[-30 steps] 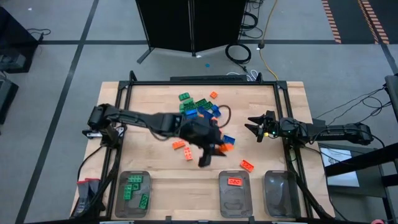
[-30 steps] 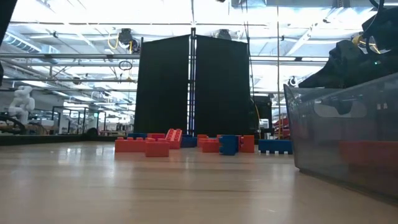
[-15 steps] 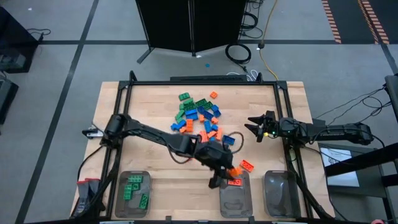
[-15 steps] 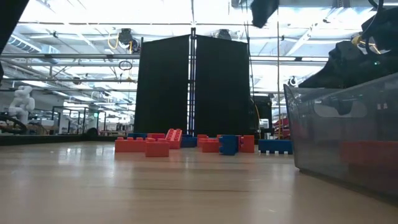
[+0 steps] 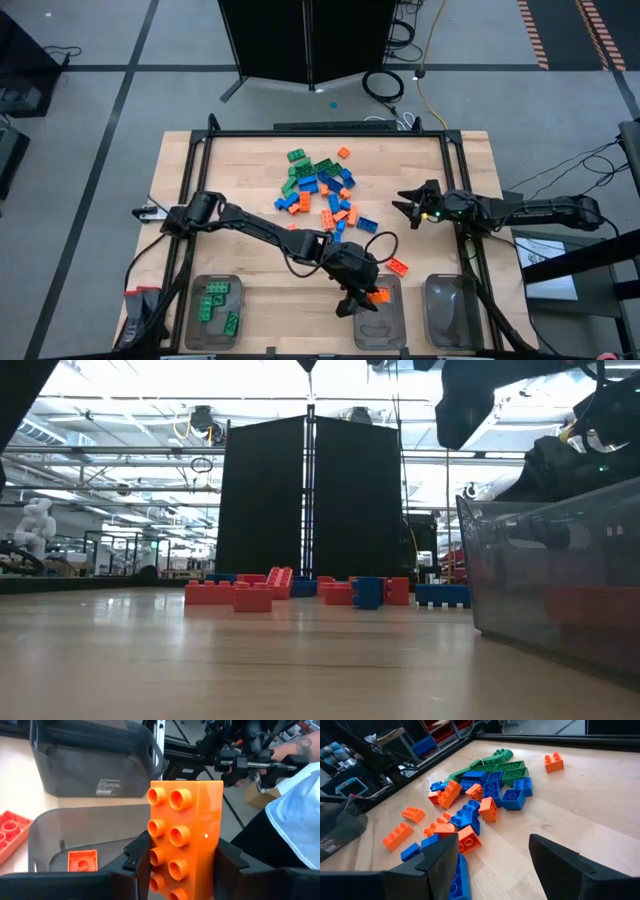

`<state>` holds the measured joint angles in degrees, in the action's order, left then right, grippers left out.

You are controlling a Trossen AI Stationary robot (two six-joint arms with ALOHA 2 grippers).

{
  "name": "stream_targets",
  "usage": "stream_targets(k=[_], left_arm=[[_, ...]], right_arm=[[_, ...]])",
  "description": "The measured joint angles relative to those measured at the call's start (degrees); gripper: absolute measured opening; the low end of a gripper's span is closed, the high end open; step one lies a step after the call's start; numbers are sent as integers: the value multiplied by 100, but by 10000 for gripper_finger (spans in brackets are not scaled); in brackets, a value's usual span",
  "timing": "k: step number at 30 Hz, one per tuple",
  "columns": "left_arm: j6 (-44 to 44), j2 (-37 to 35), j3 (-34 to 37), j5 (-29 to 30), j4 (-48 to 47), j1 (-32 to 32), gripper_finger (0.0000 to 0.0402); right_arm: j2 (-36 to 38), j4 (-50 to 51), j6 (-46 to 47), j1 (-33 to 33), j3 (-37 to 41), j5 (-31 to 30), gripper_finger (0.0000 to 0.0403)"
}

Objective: Sort blocks
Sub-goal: Put the orange game piece into the center black bin

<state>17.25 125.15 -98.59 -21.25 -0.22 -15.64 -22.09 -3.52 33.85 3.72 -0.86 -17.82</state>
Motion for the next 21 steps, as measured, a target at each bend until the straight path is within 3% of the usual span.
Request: stream_targets(k=[3,8,11,18,21], left_arm=[[-1,8,0,0,27,-15,143],[-4,4,0,36,25,-26,245],[3,3,0,53,26,-26,281],[178,-126,-139,150,-114,18,292],[-166,-557,-523,491,-1056,151,293]], right_arm=[[-24,0,1,1,0,14,238],[-41,-1,78,0,0,24,238],[-39,-1,254,1,0,64,238],[-39,-227,110,0,-37,767,238],[-37,-216,-29,-1,-113,764,238]])
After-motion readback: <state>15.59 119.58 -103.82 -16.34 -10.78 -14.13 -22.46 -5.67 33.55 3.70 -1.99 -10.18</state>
